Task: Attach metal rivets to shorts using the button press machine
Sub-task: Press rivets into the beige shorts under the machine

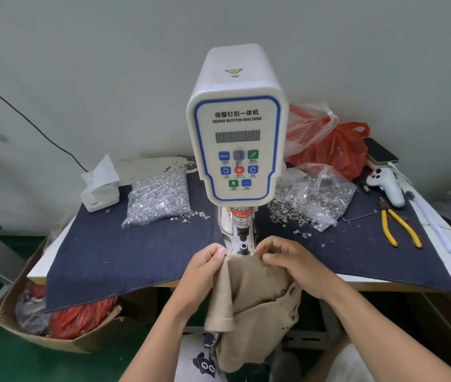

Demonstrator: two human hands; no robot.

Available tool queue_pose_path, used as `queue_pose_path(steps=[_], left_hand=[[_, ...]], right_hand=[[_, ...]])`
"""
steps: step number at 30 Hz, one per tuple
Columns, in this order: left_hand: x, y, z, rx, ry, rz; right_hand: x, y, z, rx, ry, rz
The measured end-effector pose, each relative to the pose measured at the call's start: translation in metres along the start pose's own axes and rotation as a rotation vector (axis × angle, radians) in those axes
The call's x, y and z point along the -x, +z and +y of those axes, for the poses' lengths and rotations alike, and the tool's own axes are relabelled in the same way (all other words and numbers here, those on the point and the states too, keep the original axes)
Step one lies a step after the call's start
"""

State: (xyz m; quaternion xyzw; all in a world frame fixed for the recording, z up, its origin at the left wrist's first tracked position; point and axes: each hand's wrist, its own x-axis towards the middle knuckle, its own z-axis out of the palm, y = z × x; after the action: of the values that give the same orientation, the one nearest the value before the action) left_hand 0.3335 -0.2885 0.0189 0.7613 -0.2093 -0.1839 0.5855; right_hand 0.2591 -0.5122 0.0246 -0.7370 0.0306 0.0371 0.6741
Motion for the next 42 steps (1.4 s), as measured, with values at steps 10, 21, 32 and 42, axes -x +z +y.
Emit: queue_pose_path(steps=[10, 21, 32, 42], left_hand=[[0.030, 0.008, 0.030, -0.260, 0.197, -0.114], [0.033, 0.005, 0.019, -0.413, 0.282, -0.215], [0.029, 0.017, 0.022, -0.034, 0.064, -0.087], [-0.007, -0.028, 0.024, -0.336, -0.185, 0.317]], right_hand=[[0.028, 0.021, -0.027, 0.656, -0.223, -0.104], [0.036, 0.006, -0.025, -0.236, -0.065, -0.106], [0.023, -0.012, -0.002, 0.124, 0.008, 0.030], [-0.025, -0.065, -0.002, 1.200, 0.198, 0.525]])
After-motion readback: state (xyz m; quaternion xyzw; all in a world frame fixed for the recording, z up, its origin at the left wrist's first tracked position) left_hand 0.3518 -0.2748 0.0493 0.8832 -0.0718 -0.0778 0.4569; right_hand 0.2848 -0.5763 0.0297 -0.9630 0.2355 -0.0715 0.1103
